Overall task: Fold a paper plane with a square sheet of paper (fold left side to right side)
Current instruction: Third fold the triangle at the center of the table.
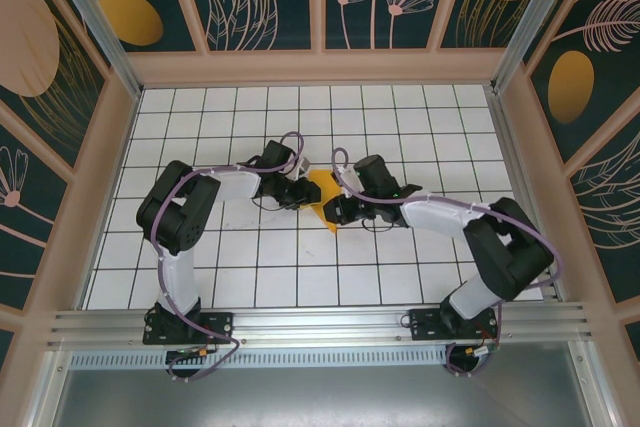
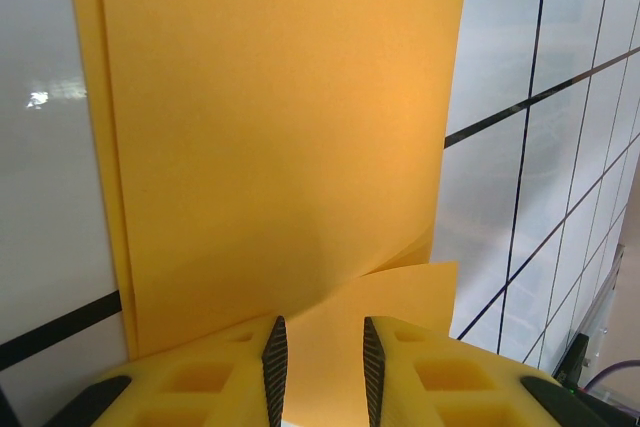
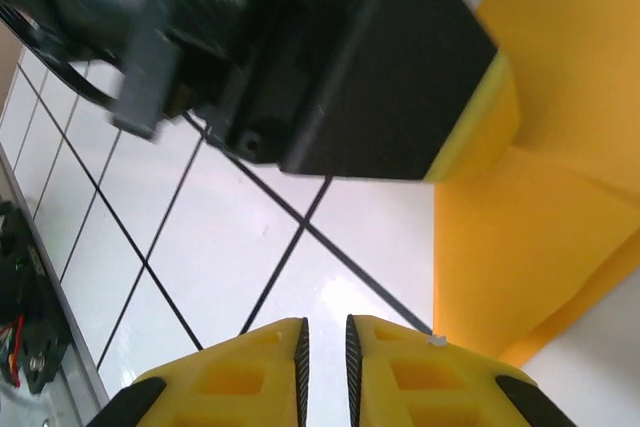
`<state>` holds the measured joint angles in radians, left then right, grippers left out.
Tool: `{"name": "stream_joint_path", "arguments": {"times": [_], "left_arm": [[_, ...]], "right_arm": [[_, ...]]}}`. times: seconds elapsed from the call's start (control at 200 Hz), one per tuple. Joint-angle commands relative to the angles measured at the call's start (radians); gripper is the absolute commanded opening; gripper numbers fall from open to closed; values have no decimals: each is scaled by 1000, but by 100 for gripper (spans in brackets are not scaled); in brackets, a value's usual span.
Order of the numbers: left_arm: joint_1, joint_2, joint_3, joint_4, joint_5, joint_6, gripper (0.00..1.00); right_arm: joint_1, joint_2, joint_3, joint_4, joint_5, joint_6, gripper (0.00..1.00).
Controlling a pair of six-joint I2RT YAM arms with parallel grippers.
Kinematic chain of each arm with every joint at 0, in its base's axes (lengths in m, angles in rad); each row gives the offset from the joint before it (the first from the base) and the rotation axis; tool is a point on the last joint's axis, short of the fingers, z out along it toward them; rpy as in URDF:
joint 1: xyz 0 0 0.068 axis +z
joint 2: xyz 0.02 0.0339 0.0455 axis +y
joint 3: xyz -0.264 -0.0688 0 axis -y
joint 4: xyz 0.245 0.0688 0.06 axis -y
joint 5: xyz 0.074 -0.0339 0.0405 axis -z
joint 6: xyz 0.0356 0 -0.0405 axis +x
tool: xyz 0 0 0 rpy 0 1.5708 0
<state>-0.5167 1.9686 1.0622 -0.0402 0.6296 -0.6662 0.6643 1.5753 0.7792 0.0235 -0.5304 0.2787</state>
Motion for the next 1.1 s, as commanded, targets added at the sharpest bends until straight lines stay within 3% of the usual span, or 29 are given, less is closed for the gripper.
{"name": "stream_joint_path", "arguments": {"times": [0.0, 0.636, 0.846, 1.096], "left_arm": [[-2, 85, -42, -42, -128, 34, 31], [-2, 94, -34, -54, -146, 43, 31], [-3, 96, -31, -56, -153, 45, 31], [-3, 97, -25, -59, -157, 47, 31]], "right_arm": [[6, 73, 36, 1, -59, 25, 20], [10, 204, 72, -127, 39, -24, 17], [10, 198, 55, -171, 51, -27, 11], [11, 109, -88, -167, 12, 5, 7]]}}
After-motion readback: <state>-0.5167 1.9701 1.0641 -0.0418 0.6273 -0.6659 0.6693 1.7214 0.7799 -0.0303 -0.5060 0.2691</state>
